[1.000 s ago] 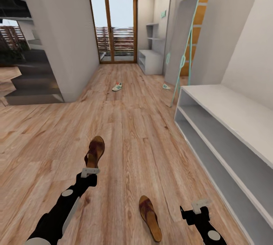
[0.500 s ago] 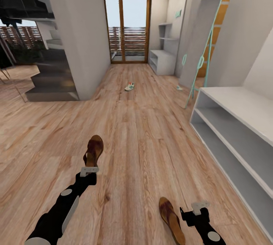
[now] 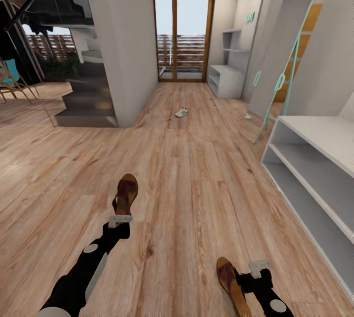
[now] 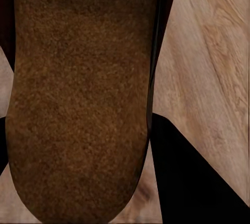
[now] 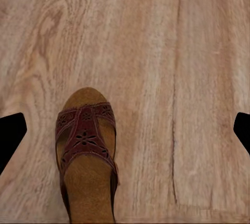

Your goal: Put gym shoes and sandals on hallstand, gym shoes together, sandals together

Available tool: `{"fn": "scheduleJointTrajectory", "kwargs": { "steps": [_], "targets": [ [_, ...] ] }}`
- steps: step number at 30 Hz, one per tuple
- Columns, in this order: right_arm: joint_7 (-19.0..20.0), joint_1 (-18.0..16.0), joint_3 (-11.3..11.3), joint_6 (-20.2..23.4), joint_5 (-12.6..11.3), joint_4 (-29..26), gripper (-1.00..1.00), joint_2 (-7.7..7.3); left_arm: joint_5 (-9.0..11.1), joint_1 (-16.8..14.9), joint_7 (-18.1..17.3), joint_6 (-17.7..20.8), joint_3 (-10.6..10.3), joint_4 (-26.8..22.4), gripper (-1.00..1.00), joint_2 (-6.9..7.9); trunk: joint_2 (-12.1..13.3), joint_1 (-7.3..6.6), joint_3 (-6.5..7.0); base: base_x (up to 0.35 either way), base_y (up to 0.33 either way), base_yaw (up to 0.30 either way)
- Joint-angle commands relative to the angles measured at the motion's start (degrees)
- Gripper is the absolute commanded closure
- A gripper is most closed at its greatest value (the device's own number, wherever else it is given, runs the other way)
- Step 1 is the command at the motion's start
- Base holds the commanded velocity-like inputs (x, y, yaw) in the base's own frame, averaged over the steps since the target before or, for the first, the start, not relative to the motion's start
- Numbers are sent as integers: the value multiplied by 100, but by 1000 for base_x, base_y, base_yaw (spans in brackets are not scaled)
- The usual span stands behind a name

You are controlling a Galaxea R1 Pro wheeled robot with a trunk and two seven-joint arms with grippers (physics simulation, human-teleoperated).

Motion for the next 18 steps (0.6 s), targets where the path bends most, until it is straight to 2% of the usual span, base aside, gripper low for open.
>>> {"fn": "scheduleJointTrajectory", "kwargs": {
  "steps": [1, 12, 18],
  "targets": [
    [-3, -2, 7, -11, 50, 2, -100, -2, 12, 1, -19, 38, -2, -12, 100, 1, -2, -3, -5, -240, -107, 12],
    [-3, -2, 14, -10, 50, 10, -100, 0, 6, 4, -16, 38, -4, -17, 100, -2, -2, -3, -6, -268, -183, 6],
    [-3, -2, 15, -8, 50, 11, -100, 0, 10, 4, -19, 39, 1, -23, 100, 2, -2, -3, -30, -223, -181, 121]
  ]
}}
